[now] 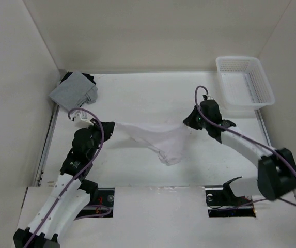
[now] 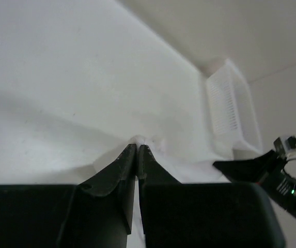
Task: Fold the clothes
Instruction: Flatten the tank top out
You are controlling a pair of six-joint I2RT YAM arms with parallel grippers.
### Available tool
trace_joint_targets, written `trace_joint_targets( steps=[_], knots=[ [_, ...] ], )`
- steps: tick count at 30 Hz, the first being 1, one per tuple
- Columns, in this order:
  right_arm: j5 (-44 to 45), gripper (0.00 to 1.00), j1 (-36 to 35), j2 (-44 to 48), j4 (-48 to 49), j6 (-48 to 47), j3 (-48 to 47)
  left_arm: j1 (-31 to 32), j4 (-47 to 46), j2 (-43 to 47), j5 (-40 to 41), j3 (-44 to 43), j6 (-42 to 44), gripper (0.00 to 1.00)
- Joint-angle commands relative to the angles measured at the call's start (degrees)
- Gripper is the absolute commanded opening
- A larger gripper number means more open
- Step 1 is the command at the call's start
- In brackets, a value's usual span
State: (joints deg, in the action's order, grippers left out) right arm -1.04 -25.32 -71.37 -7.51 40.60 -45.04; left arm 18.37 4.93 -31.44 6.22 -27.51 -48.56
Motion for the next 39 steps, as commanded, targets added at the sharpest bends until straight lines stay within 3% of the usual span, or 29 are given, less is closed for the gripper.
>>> trace_joint_targets(
  steps=[1,4,6,7,11,13,15,17,18,21,23,26,39],
  knots=[
    [-8.18,0.06,5.32,-14.19,15.41,1.76,-9.77,-0.31,-3.42,-4.14,-1.82,2.72,-2.95,0.01],
    [-8.89,0.07,7.17,-27.46,11.93,1.24,-24.60,-0.22,-4.49,-6.34,-2.44,3.95,-3.56,0.01],
    [-8.11,0.19,7.44,-33.02,6.74,-0.16,-32.89,-0.40,-4.58,-6.61,-2.35,5.26,-3.56,0.01],
    [-6.54,0.34,7.18,-32.95,5.24,-1.21,-33.71,-0.92,-4.40,-6.35,-2.26,6.23,-3.65,0.01],
    [0.66,0.46,4.64,-24.37,9.16,-3.15,-22.34,-2.85,-4.49,-5.56,-2.53,8.61,-4.62,0.02],
    [2.70,0.45,2.18,-18.22,12.85,-2.81,-13.55,-3.56,-4.93,-6.00,-2.88,9.40,-4.79,0.02],
    [2.88,0.25,-1.69,-13.02,16.28,-2.19,-4.75,-3.91,-6.50,-7.05,-4.02,10.10,-4.88,0.02],
    [2.62,0.11,-3.71,-12.13,17.26,-1.75,-1.39,-4.00,-7.47,-7.67,-4.63,10.54,-4.88,0.02],
    [2.36,0.09,-4.42,-12.30,17.61,-1.84,-0.41,-4.09,-8.00,-8.02,-4.81,10.81,-4.88,0.02],
    [1.75,0.15,-4.69,-14.40,18.75,-1.84,0.21,-4.09,-8.62,-8.72,-4.99,11.16,-4.53,0.02],
    [0.08,0.31,-4.34,-16.16,19.11,-2.28,-0.75,-4.18,-8.71,-8.55,-5.16,11.42,-4.44,0.02],
    [-0.81,0.36,-4.25,-18.44,19.46,-2.63,-1.81,-4.35,-8.71,-7.50,-5.16,11.95,-4.62,0.02],
    [-3.27,0.25,-3.90,-22.14,20.43,-1.58,-2.43,-4.44,-9.67,-8.64,-5.69,12.21,-4.53,0.03]
  ],
)
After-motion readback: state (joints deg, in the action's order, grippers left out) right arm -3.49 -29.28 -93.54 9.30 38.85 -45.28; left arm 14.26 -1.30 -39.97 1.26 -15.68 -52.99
